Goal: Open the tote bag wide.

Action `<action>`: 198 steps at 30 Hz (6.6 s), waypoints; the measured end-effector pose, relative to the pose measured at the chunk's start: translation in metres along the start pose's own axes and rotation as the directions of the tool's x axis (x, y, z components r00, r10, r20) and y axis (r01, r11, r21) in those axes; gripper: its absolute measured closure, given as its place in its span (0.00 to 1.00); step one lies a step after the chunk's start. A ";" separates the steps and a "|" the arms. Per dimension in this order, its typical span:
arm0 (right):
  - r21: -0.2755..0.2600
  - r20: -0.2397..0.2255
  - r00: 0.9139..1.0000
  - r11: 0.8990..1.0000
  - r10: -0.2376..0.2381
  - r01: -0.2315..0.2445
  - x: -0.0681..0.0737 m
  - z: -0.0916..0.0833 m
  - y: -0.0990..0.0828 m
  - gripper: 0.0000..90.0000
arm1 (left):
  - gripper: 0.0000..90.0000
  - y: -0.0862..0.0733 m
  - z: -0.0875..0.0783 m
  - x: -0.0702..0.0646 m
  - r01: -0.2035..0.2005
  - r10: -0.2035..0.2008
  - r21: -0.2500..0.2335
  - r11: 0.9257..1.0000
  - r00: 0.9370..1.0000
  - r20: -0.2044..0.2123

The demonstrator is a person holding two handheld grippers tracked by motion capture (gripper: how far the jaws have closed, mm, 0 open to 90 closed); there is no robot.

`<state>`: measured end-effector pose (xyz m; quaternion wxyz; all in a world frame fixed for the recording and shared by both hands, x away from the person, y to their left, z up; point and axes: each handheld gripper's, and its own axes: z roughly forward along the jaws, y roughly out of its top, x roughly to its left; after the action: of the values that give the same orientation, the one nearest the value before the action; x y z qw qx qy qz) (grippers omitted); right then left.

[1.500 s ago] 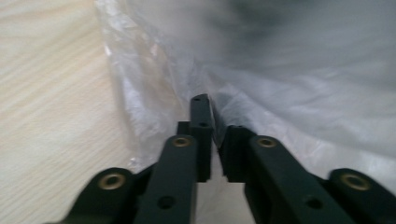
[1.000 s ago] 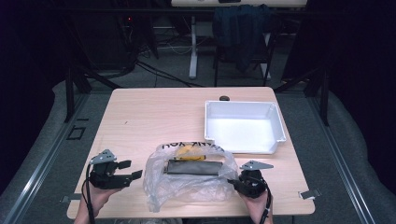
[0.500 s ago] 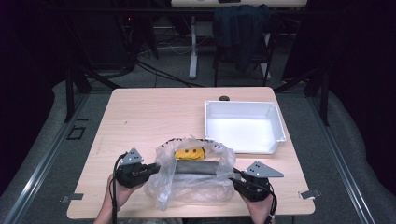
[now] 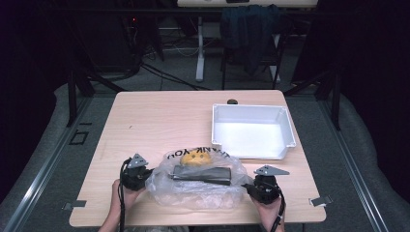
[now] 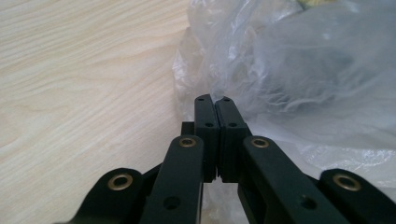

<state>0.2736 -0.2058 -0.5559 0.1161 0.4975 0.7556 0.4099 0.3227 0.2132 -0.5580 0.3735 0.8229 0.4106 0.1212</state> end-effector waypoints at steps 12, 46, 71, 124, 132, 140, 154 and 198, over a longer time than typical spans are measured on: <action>-0.017 0.008 0.999 0.999 -0.048 0.048 0.008 -0.005 0.004 0.99 | 0.33 0.011 -0.073 0.022 0.081 -0.083 -0.042 0.996 0.996 -0.034; 0.000 0.089 0.995 0.999 0.035 -0.035 -0.010 0.015 0.016 0.99 | 0.98 0.022 0.022 -0.028 -0.096 0.128 0.157 0.983 0.970 -0.207; -0.134 -0.033 0.989 0.981 -0.147 0.142 0.026 -0.066 0.039 0.21 | 0.46 0.036 -0.029 -0.033 -0.079 0.089 0.062 0.995 0.980 -0.178; 0.064 0.130 0.978 0.985 -0.165 0.158 -0.006 0.014 0.035 0.94 | 0.83 0.022 0.010 -0.009 -0.039 0.059 0.114 0.993 0.983 -0.175; 0.210 0.220 0.959 0.969 -0.176 0.130 -0.016 0.030 0.025 1.00 | 0.97 0.015 0.024 -0.013 -0.104 0.152 0.201 0.974 0.958 -0.244; 0.254 0.155 0.969 0.956 -0.193 0.149 -0.011 0.012 0.014 1.00 | 0.95 0.010 0.021 -0.014 -0.143 0.204 0.248 0.958 0.949 -0.242; 0.053 0.065 0.991 0.992 -0.118 0.114 -0.017 -0.032 0.035 0.37 | 0.47 0.039 -0.042 -0.017 -0.097 0.101 0.037 0.995 0.985 -0.138; 0.154 0.032 0.990 0.980 -0.137 0.130 -0.025 -0.013 0.024 0.64 | 0.76 0.011 -0.002 -0.054 -0.301 0.276 0.207 0.931 0.951 0.140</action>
<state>0.2938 -0.2297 -0.5357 0.1215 0.4617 0.8135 0.3321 0.2937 0.1690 -0.5430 0.2775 0.9167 0.2754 0.0823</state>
